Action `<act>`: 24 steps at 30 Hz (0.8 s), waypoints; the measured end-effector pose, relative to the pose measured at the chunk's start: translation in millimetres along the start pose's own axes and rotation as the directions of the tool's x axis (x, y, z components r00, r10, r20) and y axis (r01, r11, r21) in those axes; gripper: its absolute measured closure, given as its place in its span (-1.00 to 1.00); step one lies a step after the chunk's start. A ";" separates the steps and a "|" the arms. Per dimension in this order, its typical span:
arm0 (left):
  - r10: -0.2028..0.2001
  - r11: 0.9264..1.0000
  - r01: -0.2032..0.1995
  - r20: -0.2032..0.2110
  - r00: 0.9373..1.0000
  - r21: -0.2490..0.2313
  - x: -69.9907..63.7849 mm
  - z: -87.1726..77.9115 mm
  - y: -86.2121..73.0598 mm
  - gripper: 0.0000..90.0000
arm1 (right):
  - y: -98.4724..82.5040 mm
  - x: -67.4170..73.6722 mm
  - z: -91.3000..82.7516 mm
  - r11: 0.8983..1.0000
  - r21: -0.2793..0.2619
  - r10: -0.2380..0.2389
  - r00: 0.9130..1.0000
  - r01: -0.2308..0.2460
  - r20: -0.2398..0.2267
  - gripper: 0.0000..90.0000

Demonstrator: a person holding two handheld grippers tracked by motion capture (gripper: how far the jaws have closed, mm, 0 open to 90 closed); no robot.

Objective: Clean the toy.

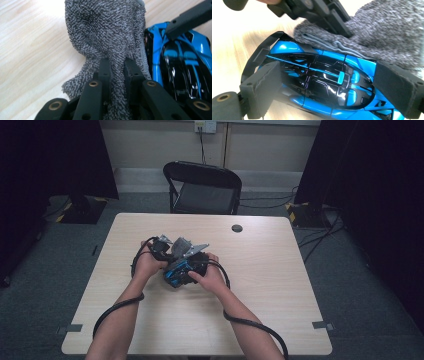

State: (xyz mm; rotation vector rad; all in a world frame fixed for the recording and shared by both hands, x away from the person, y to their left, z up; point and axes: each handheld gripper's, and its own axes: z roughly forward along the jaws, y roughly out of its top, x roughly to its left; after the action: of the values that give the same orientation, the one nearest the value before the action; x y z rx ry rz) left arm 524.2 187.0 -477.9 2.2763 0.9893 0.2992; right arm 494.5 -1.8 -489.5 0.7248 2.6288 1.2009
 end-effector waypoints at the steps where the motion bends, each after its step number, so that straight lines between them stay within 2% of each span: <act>1: -0.007 1.000 0.007 0.008 1.000 0.003 0.5 -3.8 -3.8 0.73 | 0.2 0.0 0.0 1.000 0.001 0.000 1.000 0.000 0.000 -0.83; 16: -0.024 1.000 0.024 0.016 1.000 0.013 5.3 -26.5 -28.6 0.73 | 0.3 0.7 0.0 1.000 0.003 -0.001 1.000 0.001 0.004 -0.83; 24: -0.048 0.999 0.048 0.026 0.998 0.013 5.4 -43.4 -49.1 0.73 | 0.9 1.0 0.1 1.000 0.008 -0.003 1.000 0.003 0.003 -0.83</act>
State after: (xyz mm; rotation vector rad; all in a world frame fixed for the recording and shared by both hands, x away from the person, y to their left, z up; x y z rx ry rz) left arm 480.8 236.4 -475.4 2.2576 1.0334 0.2425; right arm 494.0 -0.7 -488.8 0.7229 2.6331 1.1884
